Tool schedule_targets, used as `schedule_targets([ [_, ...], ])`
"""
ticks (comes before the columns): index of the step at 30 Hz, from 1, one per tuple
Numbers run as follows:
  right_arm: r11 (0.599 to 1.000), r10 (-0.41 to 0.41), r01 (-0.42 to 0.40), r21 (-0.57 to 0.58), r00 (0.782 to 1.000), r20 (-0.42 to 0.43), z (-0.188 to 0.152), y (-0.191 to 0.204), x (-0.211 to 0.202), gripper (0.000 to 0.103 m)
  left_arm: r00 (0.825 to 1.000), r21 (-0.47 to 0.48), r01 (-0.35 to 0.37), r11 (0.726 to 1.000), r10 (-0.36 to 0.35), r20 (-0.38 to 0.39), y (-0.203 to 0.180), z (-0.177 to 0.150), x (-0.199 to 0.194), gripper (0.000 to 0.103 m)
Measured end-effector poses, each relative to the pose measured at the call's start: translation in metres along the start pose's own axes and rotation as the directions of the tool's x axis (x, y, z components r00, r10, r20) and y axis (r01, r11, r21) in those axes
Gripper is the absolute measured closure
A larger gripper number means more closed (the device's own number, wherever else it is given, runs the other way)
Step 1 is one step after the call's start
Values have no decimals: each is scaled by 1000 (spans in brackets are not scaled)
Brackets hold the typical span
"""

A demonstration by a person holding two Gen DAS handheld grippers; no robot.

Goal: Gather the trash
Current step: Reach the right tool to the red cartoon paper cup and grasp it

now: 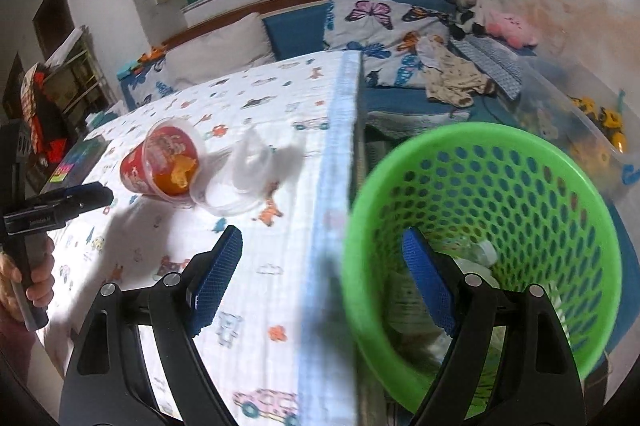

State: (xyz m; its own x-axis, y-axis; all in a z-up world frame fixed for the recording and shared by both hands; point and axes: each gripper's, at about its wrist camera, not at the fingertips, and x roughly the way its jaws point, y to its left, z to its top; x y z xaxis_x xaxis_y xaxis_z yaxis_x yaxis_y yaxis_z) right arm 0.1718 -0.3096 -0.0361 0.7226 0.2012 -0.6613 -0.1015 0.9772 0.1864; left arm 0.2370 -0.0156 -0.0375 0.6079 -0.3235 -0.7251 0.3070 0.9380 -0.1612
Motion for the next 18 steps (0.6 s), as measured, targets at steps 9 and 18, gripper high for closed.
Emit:
schedule_targets([
  [9,978,81,-92,-187,994,-68,35,57,18,21,999,-74,-40,996,41,22,32,-14,-28,18],
  [18,817,107,-192,-544,977,-184,73,156,46,21,994,-158,-99,983,104,24,72,-43,-58,18],
])
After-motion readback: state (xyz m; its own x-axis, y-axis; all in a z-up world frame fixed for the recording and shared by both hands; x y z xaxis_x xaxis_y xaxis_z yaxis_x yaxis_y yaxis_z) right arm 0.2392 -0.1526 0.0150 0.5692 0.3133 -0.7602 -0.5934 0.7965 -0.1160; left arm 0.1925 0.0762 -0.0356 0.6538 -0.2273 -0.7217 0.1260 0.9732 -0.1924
